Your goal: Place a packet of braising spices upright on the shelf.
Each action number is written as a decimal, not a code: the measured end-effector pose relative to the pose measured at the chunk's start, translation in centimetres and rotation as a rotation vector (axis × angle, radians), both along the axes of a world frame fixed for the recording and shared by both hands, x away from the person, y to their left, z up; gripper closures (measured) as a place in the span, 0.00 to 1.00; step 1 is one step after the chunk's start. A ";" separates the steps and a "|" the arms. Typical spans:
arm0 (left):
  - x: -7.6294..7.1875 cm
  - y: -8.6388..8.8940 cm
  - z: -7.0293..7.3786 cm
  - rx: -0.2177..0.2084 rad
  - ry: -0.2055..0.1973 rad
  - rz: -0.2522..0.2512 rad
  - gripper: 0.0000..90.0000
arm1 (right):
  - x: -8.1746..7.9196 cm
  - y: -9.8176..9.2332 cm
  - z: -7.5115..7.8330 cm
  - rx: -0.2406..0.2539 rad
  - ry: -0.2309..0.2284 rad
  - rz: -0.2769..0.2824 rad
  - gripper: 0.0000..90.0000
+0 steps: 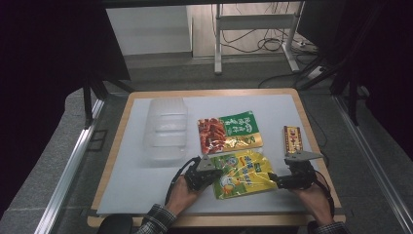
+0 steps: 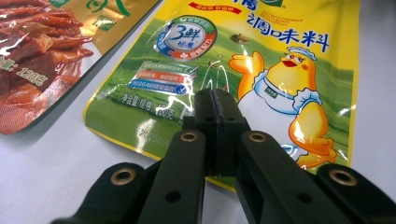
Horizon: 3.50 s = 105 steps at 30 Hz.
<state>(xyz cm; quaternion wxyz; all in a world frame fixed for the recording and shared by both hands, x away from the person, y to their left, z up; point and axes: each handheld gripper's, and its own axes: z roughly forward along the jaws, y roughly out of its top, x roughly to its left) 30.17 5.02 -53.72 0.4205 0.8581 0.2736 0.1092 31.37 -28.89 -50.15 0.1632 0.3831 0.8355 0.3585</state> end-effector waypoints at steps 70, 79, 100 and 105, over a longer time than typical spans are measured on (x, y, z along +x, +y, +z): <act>0.1 0.7 -0.2 0.038 0.054 0.000 1.00 | 2.2 2.8 -1.1 0.278 0.263 0.113 0.52; -0.4 0.6 -0.3 0.039 0.018 0.009 1.00 | 1.9 2.9 -0.4 0.275 0.213 0.104 0.88; -2.2 2.5 1.4 -0.002 -0.036 0.035 0.71 | 1.1 3.9 2.6 0.316 0.114 0.195 0.96; -2.8 2.9 1.6 -0.002 -0.065 0.045 0.52 | 0.9 4.4 3.7 0.294 0.098 0.223 0.96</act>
